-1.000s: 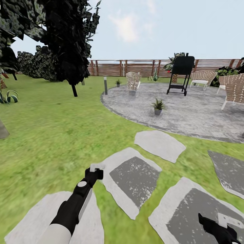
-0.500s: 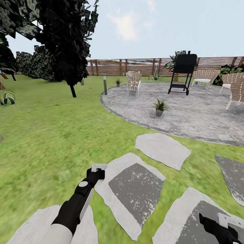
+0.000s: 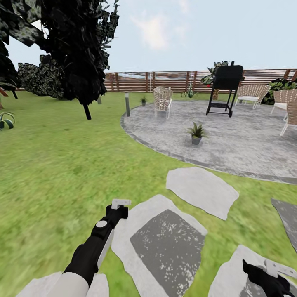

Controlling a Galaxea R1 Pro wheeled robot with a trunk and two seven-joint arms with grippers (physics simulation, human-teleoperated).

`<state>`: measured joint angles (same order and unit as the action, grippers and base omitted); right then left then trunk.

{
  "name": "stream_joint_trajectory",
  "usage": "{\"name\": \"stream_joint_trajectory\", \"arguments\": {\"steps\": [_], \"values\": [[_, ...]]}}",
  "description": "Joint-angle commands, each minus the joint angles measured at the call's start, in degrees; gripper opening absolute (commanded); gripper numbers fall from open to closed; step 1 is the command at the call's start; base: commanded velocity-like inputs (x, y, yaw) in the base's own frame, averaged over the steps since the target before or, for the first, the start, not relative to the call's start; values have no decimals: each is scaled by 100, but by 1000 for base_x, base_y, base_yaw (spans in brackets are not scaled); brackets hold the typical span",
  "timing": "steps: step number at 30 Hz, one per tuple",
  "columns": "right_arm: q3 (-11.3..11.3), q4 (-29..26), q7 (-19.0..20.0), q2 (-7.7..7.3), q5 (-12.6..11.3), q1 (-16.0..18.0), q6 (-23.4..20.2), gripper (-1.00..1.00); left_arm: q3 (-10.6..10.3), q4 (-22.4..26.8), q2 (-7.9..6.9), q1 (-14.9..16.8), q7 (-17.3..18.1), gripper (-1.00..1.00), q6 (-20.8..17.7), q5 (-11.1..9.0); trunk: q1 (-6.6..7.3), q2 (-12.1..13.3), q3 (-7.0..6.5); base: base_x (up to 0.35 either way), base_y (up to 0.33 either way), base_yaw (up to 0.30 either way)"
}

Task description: Pick up the pesticide atomizer in the garden and spray insectifuge to fully cover both potted plants in the garden.

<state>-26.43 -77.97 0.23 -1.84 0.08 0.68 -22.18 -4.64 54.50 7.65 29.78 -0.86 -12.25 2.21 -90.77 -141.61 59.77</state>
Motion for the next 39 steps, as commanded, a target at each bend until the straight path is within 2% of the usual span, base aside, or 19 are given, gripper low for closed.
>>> {"name": "stream_joint_trajectory", "arguments": {"steps": [1,17,23,39], "values": [[-2,-8,3,0,1,2,-32,100,-5,9,0,2,-10,-100,-32,25,-2,-2,6,337,0,0],[19,-5,33,5,-7,2,-32,100,-5,9,-6,2,-2,-100,-19,22,-2,-2,6,337,0,0],[24,1,45,8,-43,0,-32,100,-7,-24,-6,-6,0,-100,-12,-111,-2,-2,6,337,0,0],[1,1,40,35,-60,0,-15,100,-12,3,-9,-7,-10,-100,-30,-117,-2,-2,6,337,0,-38]]}}
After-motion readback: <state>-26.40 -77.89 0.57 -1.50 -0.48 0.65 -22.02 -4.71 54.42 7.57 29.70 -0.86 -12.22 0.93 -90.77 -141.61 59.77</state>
